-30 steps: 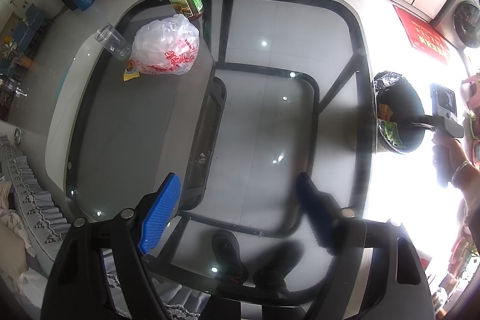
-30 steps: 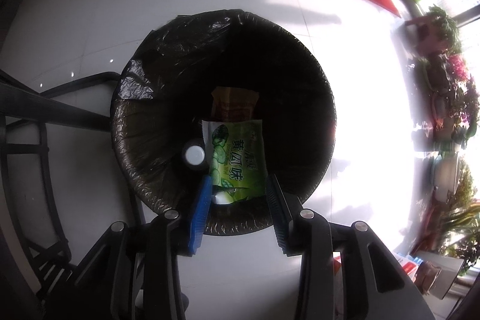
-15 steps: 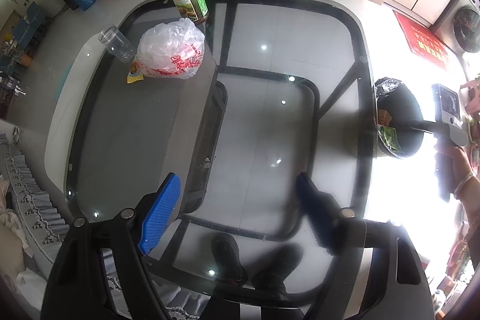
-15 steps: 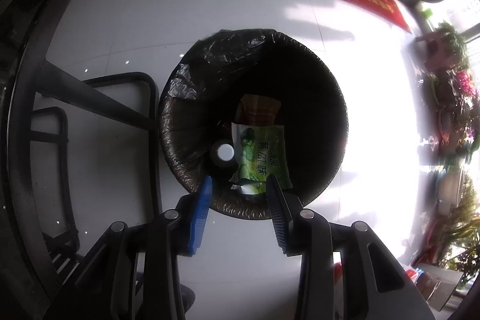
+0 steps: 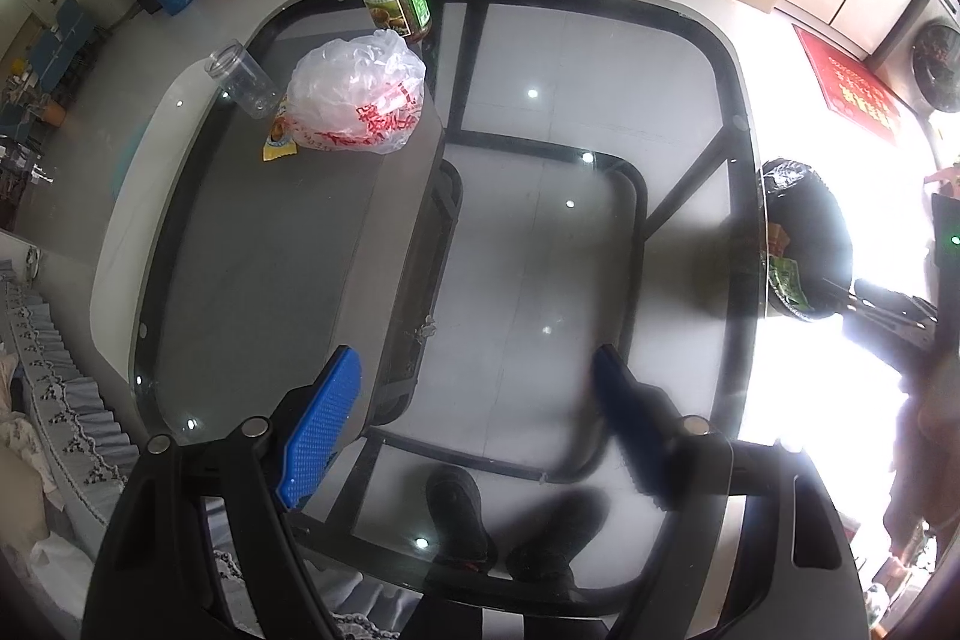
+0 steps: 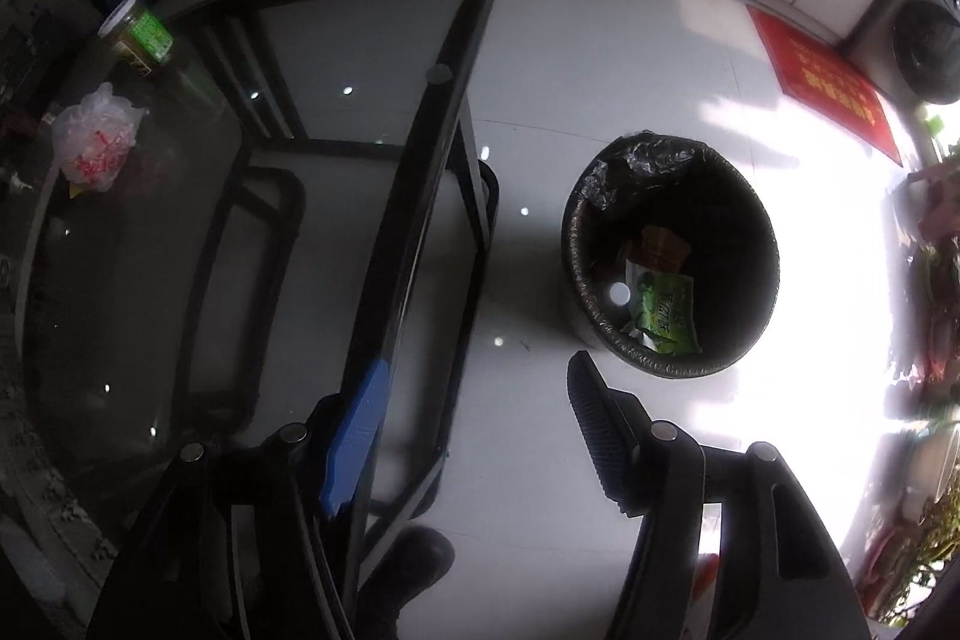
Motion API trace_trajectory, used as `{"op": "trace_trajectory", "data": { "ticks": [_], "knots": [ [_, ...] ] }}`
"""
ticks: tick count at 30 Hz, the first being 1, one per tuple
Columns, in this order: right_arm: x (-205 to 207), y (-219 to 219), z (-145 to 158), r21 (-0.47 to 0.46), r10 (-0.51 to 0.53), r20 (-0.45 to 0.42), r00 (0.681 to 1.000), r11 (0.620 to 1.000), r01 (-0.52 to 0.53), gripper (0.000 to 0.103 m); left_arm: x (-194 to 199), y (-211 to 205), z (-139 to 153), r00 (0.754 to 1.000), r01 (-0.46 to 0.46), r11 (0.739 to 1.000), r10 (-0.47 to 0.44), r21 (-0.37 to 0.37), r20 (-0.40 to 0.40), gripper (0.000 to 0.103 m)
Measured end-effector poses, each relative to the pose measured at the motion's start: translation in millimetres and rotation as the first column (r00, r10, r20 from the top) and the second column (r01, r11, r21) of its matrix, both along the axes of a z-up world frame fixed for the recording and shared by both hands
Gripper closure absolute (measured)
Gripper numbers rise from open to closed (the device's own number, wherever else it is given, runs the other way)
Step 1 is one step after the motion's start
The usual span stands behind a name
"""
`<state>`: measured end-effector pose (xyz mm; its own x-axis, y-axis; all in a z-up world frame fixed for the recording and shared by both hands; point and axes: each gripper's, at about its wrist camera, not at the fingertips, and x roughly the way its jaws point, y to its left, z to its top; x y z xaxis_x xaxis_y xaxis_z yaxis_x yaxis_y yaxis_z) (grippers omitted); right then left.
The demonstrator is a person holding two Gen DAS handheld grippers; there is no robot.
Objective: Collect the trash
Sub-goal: 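Move the left tool to the white-and-red plastic bag on the table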
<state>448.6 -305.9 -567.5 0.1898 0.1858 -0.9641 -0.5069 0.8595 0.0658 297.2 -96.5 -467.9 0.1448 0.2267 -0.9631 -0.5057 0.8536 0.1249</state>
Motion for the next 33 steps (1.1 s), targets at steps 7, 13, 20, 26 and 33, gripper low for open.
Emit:
{"op": "trace_trajectory", "data": {
  "ticks": [7, 13, 20, 26, 33],
  "knots": [
    [-57, 40, 41, 0.067, 0.071, 0.008, 0.997, 0.995, -0.071, 0.033, -6, 21, -5, 1.000, -0.022, 1.000, 0.022, -0.001, -0.006, 0.025],
    [-87, 53, 59, 0.114, 0.048, -0.035, 0.998, 0.993, -0.043, 0.033, -10, 46, -7, 0.999, -0.041, 0.999, 0.041, 0.005, 0.009, 0.025],
    [-114, 66, 68, 0.076, 0.036, -0.039, 0.999, 0.997, -0.033, 0.033, -7, 78, -9, 0.998, -0.038, 0.999, 0.037, 0.019, 0.041, 0.025],
    [-136, 85, 77, 0.083, 0.014, -0.049, 0.999, 0.997, -0.010, 0.033, -12, 100, -11, 0.999, -0.021, 1.000, 0.020, 0.017, 0.044, 0.025],
    [-165, 110, 95, 0.088, 0.014, -0.054, 0.998, 0.996, -0.010, 0.033, -13, 123, -4, 0.997, -0.002, 1.000, 0.002, 0.009, 0.081, 0.025]
  ]
}}
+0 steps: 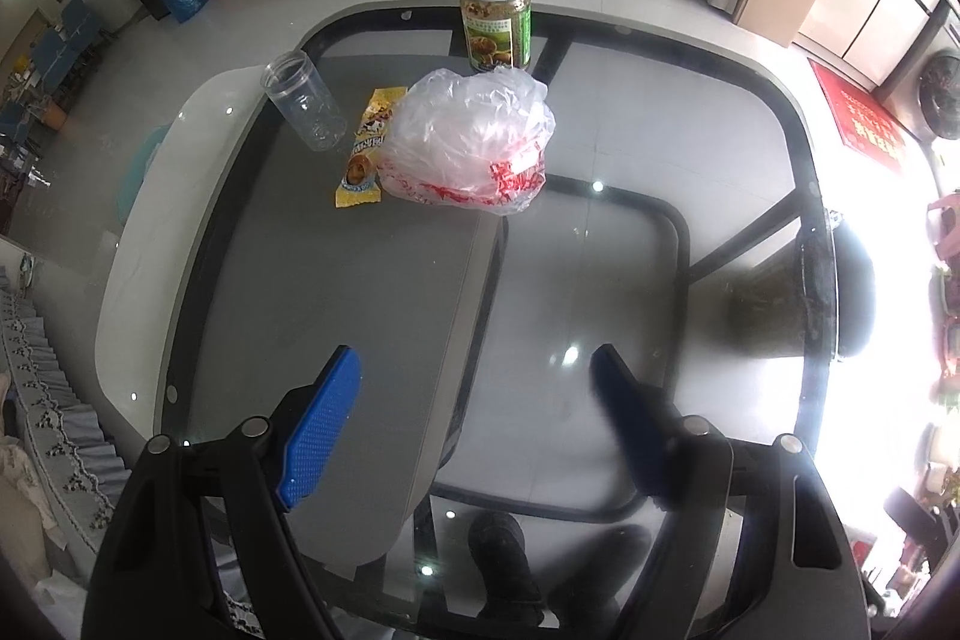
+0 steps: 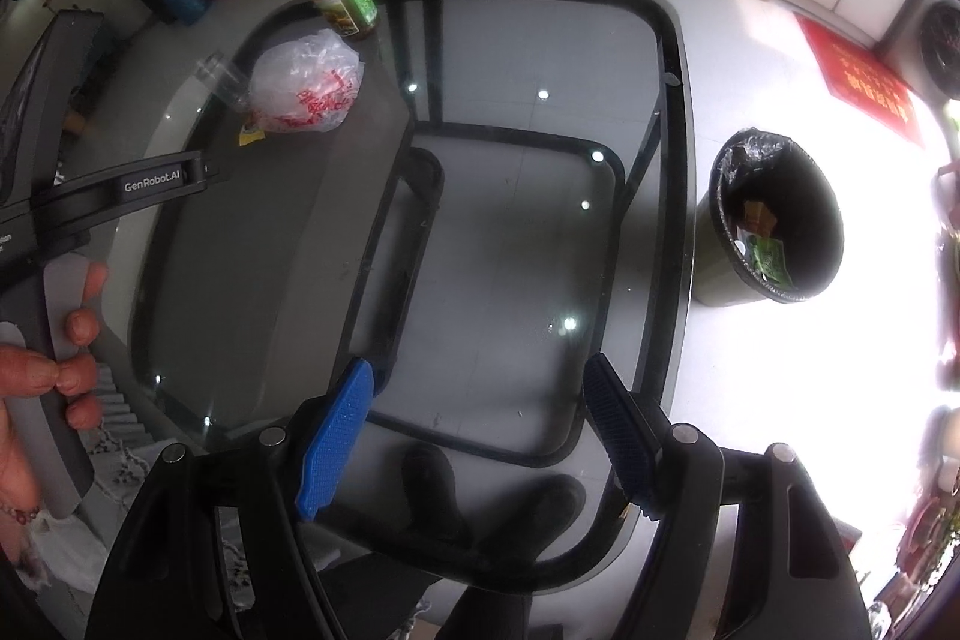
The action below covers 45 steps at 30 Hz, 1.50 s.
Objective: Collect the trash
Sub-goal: 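Move the left tool to the white-and-red plastic bag on the table, then close the left gripper on the white-and-red plastic bag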
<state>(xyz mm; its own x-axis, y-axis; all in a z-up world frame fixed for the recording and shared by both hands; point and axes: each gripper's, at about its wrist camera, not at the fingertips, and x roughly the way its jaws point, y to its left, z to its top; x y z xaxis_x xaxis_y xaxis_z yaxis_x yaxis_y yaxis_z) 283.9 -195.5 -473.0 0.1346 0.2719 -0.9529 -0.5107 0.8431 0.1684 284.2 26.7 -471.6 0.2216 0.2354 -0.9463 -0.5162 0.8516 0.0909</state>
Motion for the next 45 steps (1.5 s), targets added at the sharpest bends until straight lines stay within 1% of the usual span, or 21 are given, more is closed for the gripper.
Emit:
{"op": "trace_trajectory", "data": {
  "ticks": [2, 3, 4, 5, 13, 20, 24, 31, 34, 38, 42, 45],
  "knots": [
    [-5, 4, 3, 0.001, -0.004, -0.005, 1.000, 1.000, 0.004, 0.033, 3, 9, 6, 0.999, -0.001, 1.000, 0.001, 0.005, 0.037, 0.025],
    [-7, 5, 3, 0.002, -0.008, -0.010, 1.000, 1.000, 0.008, 0.033, 6, 13, 8, 0.999, -0.001, 1.000, 0.000, 0.011, 0.050, 0.024],
    [-8, 7, 3, 0.002, -0.012, -0.015, 1.000, 1.000, 0.012, 0.033, 9, 18, 10, 0.998, -0.002, 1.000, 0.001, 0.020, 0.060, 0.018],
    [-9, 9, 2, 0.002, -0.014, -0.019, 1.000, 1.000, 0.014, 0.033, 12, 23, 11, 0.998, -0.006, 0.999, 0.004, 0.032, 0.068, 0.016],
    [-15, 22, -4, -0.012, -0.011, -0.033, 0.999, 1.000, 0.010, 0.033, 36, 54, 5, 0.996, -0.015, 0.998, 0.009, 0.061, 0.083, 0.016],
    [-20, 27, -9, -0.019, -0.018, -0.053, 0.998, 1.000, 0.017, 0.033, 57, 67, -16, 0.996, 0.022, 0.999, -0.026, 0.043, 0.081, 0.016],
    [-20, 27, -14, -0.022, -0.030, -0.065, 0.997, 0.999, 0.028, 0.033, 71, 73, -31, 0.996, 0.050, 0.999, -0.051, 0.018, 0.077, 0.012],
    [-21, 26, -25, -0.027, -0.047, -0.095, 0.994, 0.999, 0.044, 0.033, 99, 82, -49, 0.992, 0.093, 0.996, -0.094, 0.006, 0.088, 0.012],
    [-22, 26, -25, -0.026, -0.049, -0.099, 0.994, 0.999, 0.046, 0.033, 110, 84, -56, 0.990, 0.113, 0.994, -0.113, 0.007, 0.087, 0.012],
    [-20, 24, -26, -0.025, -0.058, -0.101, 0.993, 0.998, 0.056, 0.033, 120, 86, -70, 0.988, 0.137, 0.990, -0.138, 0.028, 0.074, 0.012],
    [-19, 20, -28, -0.023, -0.079, -0.110, 0.991, 0.997, 0.076, 0.033, 126, 86, -87, 0.987, 0.151, 0.987, -0.154, 0.044, 0.050, 0.012],
    [-19, 19, -30, -0.026, -0.091, -0.118, 0.989, 0.996, 0.089, 0.033, 127, 86, -94, 0.984, 0.166, 0.984, -0.169, 0.058, 0.057, 0.012]
  ]
}}
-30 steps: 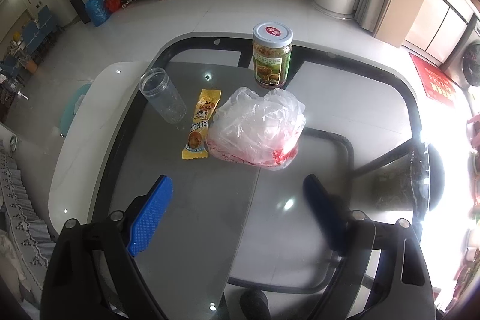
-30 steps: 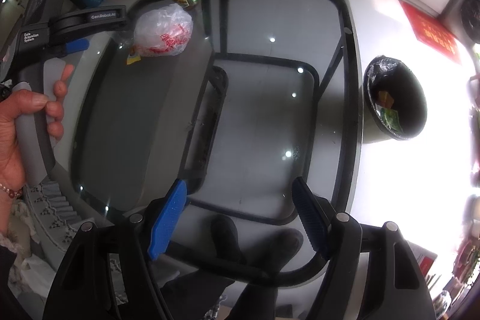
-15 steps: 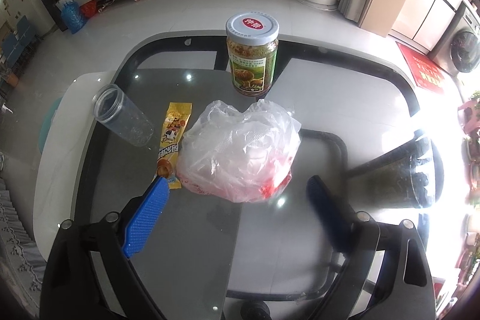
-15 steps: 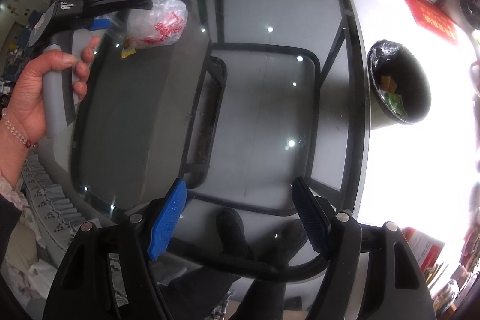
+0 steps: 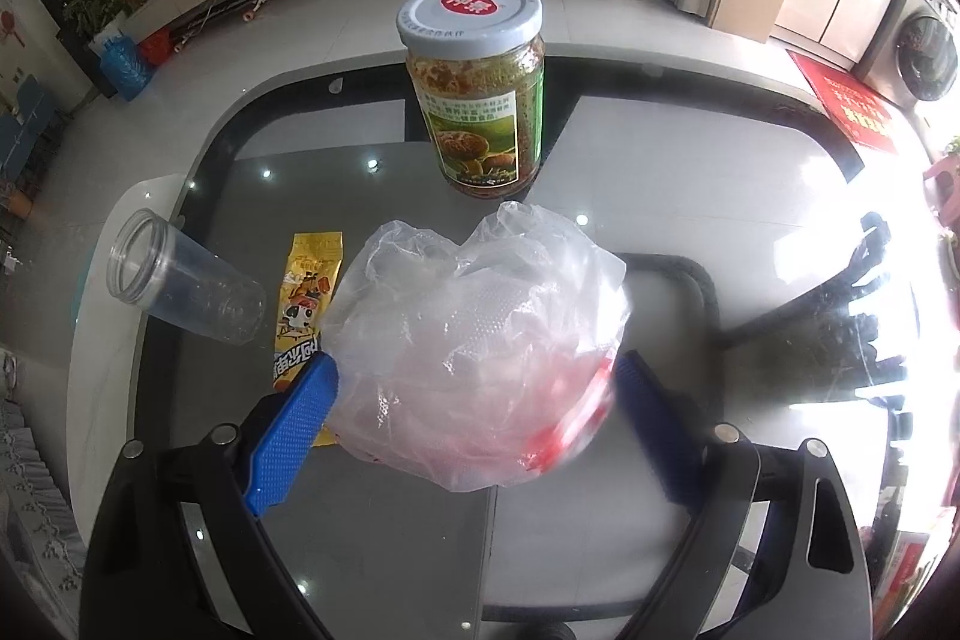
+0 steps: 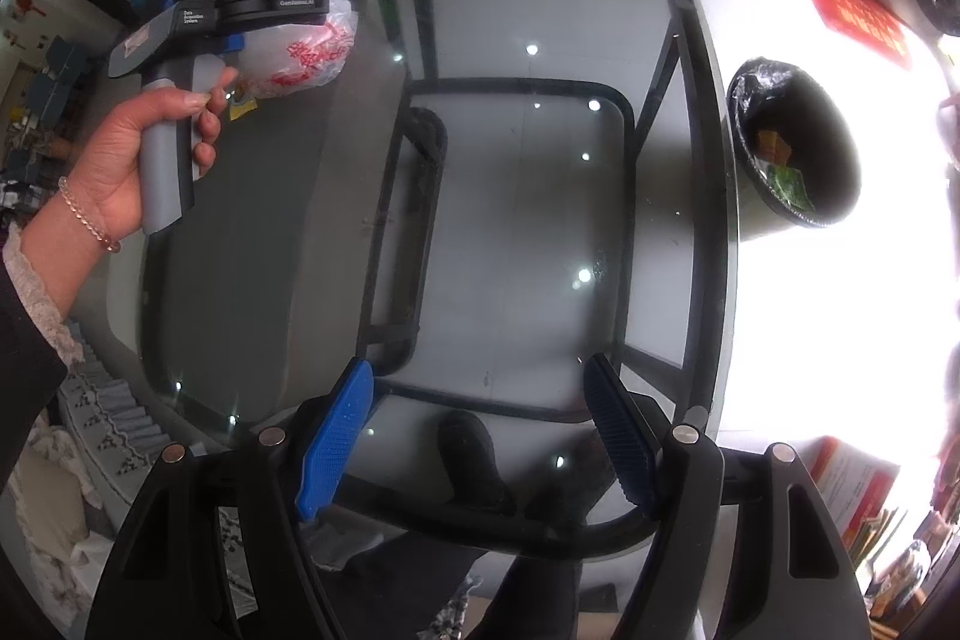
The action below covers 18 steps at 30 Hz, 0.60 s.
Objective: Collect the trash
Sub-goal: 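Close the left gripper on the white-and-red plastic bag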
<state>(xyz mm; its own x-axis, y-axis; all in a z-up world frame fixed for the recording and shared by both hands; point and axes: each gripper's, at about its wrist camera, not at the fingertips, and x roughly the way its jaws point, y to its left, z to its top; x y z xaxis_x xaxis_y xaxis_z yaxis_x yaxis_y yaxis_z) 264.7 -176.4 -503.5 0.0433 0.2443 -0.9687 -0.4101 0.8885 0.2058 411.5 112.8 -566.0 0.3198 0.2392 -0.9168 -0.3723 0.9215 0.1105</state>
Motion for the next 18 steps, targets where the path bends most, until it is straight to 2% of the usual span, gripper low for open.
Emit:
{"op": "trace_trajectory", "data": {
  "ticks": [2, 7, 8, 10, 13, 18],
  "knots": [
    [-1, -1, -2, -0.002, -0.004, -0.004, 1.000, 1.000, 0.004, 0.033, 1, 0, -3, 1.000, 0.007, 1.000, -0.007, 0.007, -0.001, 0.013],
    [-3, -1, -6, 0.003, -0.014, -0.016, 1.000, 1.000, 0.015, 0.033, 7, 2, -11, 0.999, 0.022, 1.000, -0.023, -0.006, -0.032, 0.050],
    [-3, -1, -6, 0.005, -0.015, -0.016, 1.000, 1.000, 0.015, 0.033, 8, 2, -12, 0.999, 0.025, 1.000, -0.025, -0.006, -0.039, 0.053],
    [-3, 0, -5, 0.009, -0.014, -0.015, 1.000, 1.000, 0.014, 0.033, 8, 2, -15, 0.999, 0.030, 1.000, -0.030, -0.006, -0.044, 0.067],
    [-2, 1, -5, 0.013, -0.012, -0.012, 1.000, 1.000, 0.013, 0.033, 9, 4, -17, 0.998, 0.023, 1.000, -0.023, -0.009, -0.050, 0.082],
    [-2, 1, -5, 0.017, -0.016, -0.013, 1.000, 1.000, 0.016, 0.033, 8, 6, -17, 0.999, -0.005, 1.000, 0.004, -0.016, -0.045, 0.087]
  ]
}}
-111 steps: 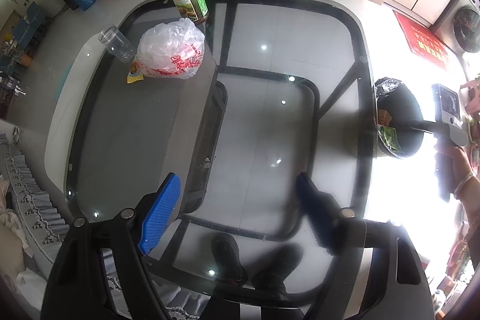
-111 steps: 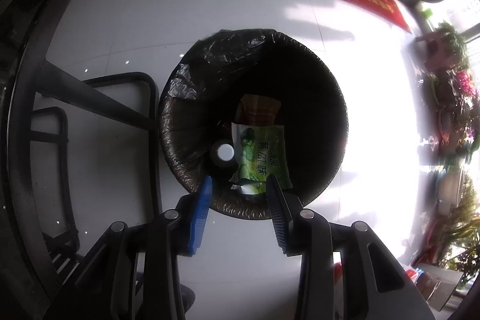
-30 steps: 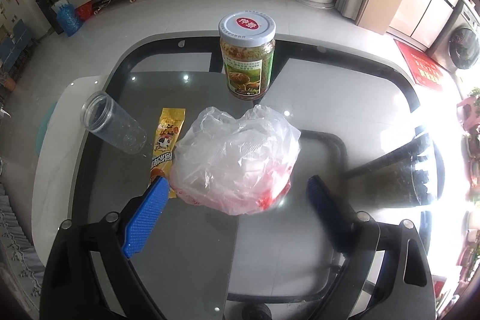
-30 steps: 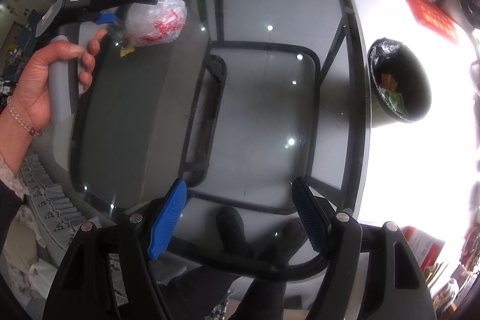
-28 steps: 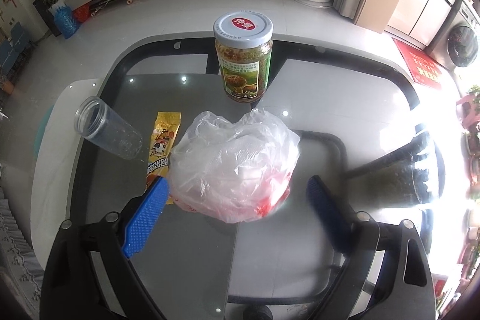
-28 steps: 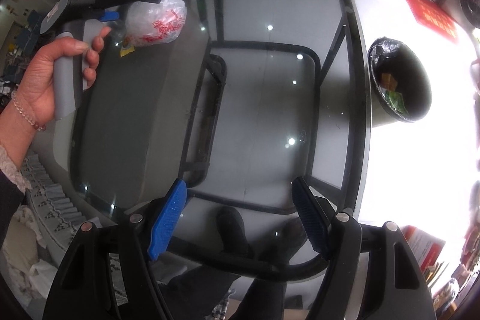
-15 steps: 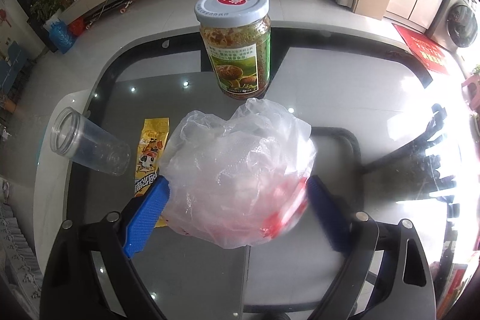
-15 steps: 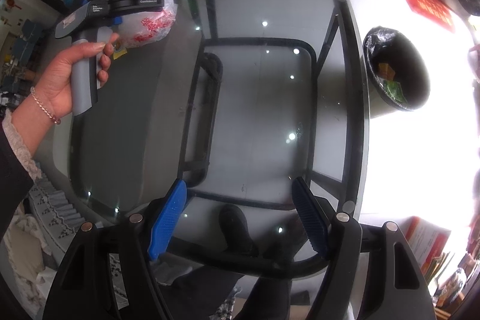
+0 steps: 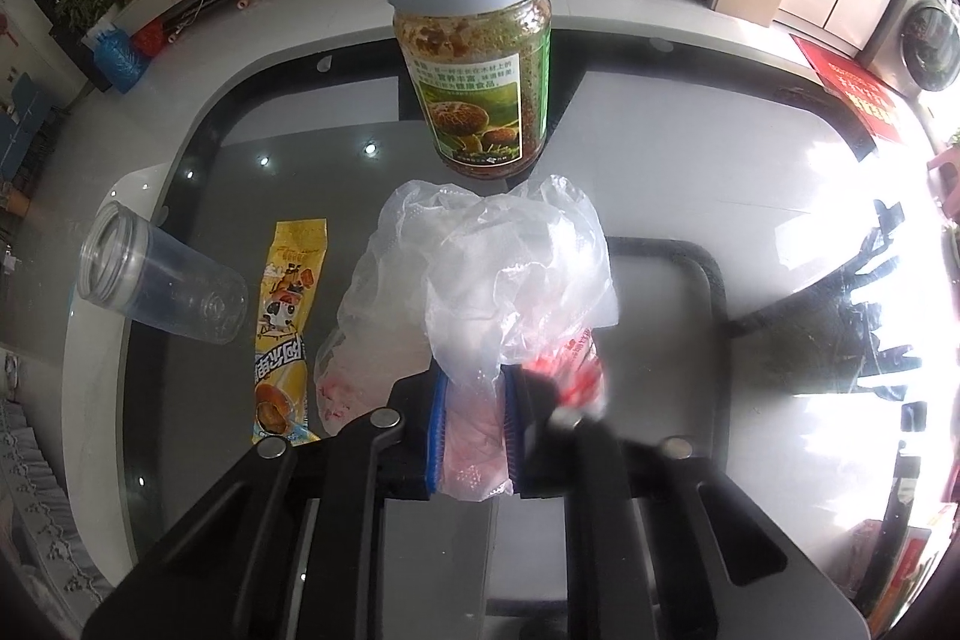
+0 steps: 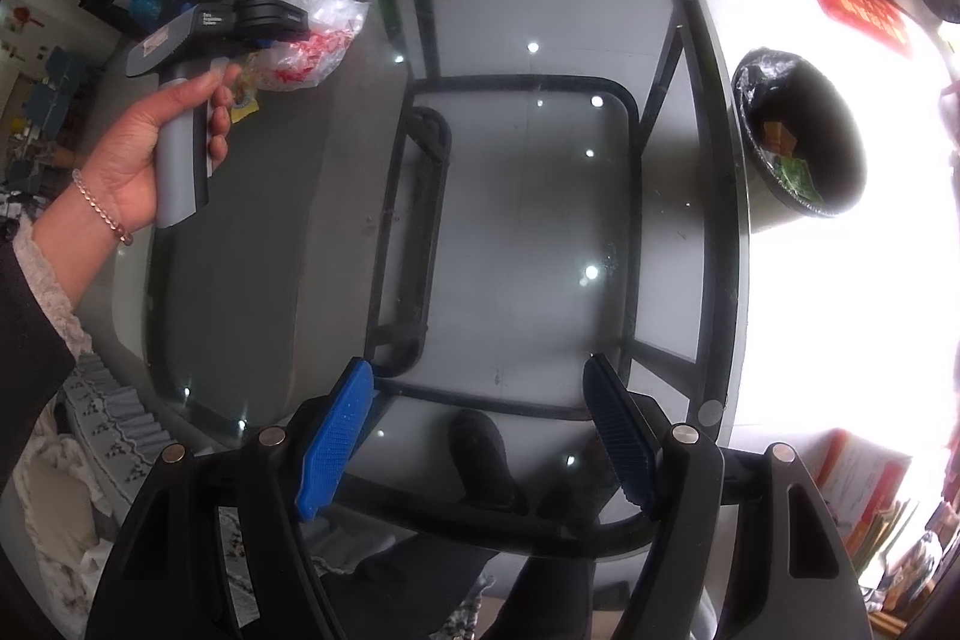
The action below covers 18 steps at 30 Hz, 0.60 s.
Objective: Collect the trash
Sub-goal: 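Close the left gripper on the white-and-red plastic bag, then lift the plastic bag with the left gripper and carry it over the bin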
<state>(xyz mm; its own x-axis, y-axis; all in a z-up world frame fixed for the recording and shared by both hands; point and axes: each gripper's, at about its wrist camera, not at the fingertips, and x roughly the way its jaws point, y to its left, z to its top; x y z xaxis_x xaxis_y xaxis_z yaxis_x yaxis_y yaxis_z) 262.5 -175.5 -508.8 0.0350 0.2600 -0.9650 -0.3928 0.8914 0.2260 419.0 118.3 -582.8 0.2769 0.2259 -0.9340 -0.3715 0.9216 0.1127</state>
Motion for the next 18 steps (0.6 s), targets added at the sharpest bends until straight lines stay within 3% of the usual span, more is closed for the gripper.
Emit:
{"op": "trace_trajectory", "data": {
  "ticks": [18],
  "knots": [
    [0, -13, 2, 0.011, -0.022, 0.006, 1.000, 1.000, 0.022, 0.033, -2, -6, 11, 1.000, -0.030, 1.000, 0.030, 0.006, -0.007, 0.090]
  ]
}}
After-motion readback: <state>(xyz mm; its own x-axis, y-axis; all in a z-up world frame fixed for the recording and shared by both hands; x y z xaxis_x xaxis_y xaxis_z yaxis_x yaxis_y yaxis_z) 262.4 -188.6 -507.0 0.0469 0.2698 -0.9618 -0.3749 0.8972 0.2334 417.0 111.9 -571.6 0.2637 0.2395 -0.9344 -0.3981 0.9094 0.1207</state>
